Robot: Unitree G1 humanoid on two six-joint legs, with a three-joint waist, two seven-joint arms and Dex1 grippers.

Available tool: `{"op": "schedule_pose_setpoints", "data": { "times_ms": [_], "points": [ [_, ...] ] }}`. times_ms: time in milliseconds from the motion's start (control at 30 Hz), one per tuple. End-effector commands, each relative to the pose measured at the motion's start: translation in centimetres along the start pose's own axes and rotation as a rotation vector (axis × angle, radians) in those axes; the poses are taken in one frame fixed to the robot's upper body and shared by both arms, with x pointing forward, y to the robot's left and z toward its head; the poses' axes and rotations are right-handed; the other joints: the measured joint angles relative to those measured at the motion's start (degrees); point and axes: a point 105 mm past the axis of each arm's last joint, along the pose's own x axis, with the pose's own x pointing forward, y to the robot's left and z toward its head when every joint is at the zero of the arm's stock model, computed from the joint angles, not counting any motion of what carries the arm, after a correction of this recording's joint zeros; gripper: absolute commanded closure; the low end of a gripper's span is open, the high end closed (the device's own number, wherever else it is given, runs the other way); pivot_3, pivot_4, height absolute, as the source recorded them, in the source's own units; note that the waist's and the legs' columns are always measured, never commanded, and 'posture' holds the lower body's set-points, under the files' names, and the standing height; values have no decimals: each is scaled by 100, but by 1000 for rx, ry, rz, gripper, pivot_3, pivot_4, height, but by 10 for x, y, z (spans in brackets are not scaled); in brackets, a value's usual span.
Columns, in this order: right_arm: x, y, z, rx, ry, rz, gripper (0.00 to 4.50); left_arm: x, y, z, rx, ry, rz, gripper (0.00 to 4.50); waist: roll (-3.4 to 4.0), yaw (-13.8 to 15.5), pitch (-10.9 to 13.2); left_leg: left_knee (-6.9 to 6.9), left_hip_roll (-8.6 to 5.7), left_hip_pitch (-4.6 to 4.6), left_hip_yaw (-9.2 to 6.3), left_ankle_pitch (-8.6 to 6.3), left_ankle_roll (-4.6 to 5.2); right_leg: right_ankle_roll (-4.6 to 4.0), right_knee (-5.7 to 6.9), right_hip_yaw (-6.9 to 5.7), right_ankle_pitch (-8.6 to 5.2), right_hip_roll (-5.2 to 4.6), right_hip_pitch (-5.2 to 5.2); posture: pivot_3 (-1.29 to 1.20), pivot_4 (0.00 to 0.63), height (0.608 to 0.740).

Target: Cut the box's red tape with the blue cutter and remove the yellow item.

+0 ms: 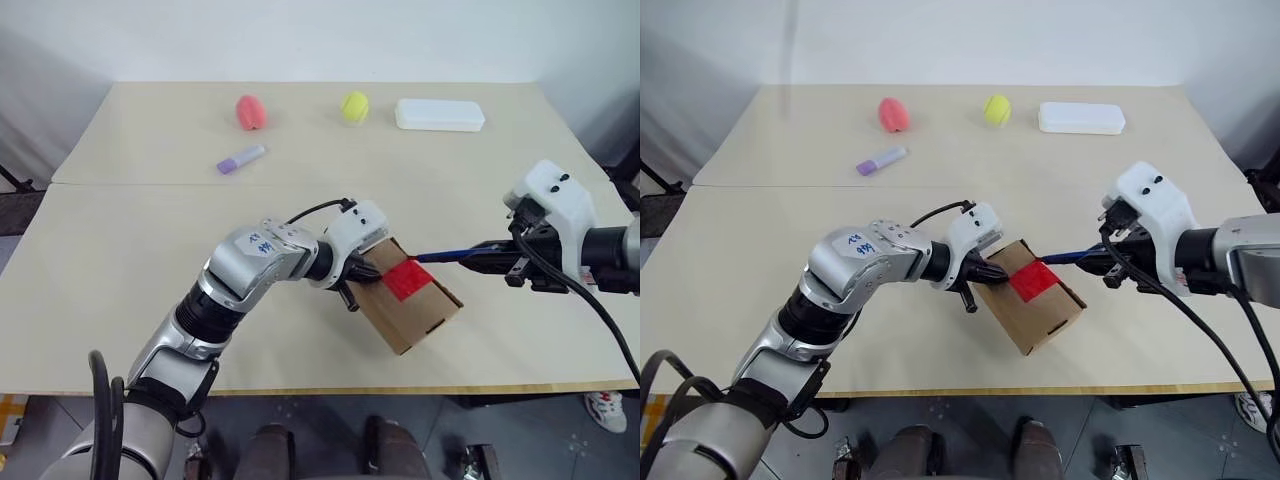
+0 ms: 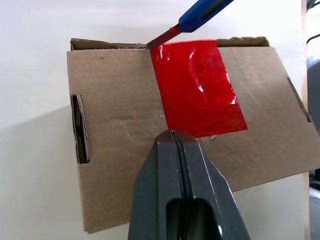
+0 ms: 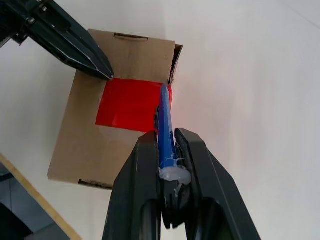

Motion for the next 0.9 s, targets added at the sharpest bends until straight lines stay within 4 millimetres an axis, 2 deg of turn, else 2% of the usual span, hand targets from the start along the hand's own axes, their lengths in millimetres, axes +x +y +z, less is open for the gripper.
{"op": "schedule_pose_setpoints", "data": {
  "times_ms": [33, 267, 400, 600, 900],
  "points": [
    [-5, 6, -4, 4, 34, 34, 4339, 17, 0, -55, -121, 240, 12, 4500, -1, -2, -1, 0, 0, 0, 0, 0, 0, 0, 0, 0, 0, 0, 0, 0, 150, 740],
    [7, 9, -16, 45, 63, 54, 4339, 21, -1, -51, -131, 232, 18, 4500, -41, -4, -48, -1, 0, 14, -2, -2, 4, -1, -7, -2, 0, 0, 18, 0, 150, 740],
    [9, 11, -20, 58, 71, 61, 4339, 22, 1, -50, -137, 227, 29, 4500, -42, -25, -60, -18, 1, 77, -1, -13, 20, -6, -49, -4, -4, 0, 91, 0, 150, 740],
    [20, 13, -28, 79, 80, 62, 4339, 23, 1, -47, -141, 214, 31, 4500, -48, -28, -115, -18, 1, 78, 0, -16, 23, -7, -56, -3, -4, 0, 95, 0, 150, 740],
    [24, 3, -30, 95, 93, 8, 4339, 23, -1, -47, -140, 206, 29, 4500, -45, -69, -155, -17, 1, 92, -1, -17, 26, -15, -60, -3, -8, 0, 113, 0, 150, 740]
  ]
}}
